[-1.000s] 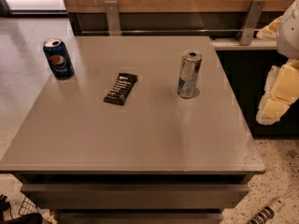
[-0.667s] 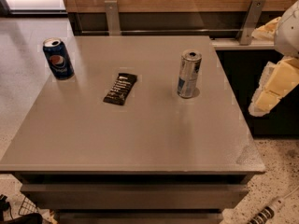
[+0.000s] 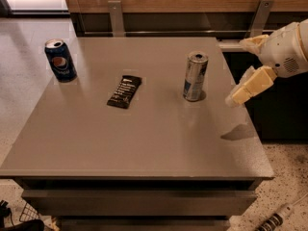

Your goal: Move redbull can near pepsi can

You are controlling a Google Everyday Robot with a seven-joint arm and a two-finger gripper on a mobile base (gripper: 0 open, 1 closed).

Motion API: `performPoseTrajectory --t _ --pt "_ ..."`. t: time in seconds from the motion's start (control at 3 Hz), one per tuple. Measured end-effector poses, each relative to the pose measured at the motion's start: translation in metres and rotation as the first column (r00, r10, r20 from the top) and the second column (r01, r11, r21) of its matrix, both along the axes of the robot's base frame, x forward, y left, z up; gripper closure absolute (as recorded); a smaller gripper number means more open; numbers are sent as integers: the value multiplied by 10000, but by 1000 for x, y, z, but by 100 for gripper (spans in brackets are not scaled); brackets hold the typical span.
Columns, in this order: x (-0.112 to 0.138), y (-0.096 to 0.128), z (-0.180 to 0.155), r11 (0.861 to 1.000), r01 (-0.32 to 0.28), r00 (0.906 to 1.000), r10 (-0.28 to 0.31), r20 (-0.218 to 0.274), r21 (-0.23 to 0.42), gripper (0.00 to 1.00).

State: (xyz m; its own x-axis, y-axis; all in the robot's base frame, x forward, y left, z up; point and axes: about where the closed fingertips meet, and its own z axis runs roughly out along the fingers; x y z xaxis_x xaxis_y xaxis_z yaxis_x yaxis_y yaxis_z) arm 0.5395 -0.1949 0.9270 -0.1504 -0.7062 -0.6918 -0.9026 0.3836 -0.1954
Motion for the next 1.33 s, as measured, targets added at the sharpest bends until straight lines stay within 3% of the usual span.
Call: performPoseTrajectory --t 0.33,0.67,1.0,1.33 --pt "39 11 -12 9771 -208 9944 -17 1056 2117 0" --pt "61 24 -24 9436 -630 9912 211 1308 3250 0" --pt "69 37 -40 9143 -872 9942 550 920 3955 0" --pt "68 54 -50 8724 -1206 9922 903 863 4737 0"
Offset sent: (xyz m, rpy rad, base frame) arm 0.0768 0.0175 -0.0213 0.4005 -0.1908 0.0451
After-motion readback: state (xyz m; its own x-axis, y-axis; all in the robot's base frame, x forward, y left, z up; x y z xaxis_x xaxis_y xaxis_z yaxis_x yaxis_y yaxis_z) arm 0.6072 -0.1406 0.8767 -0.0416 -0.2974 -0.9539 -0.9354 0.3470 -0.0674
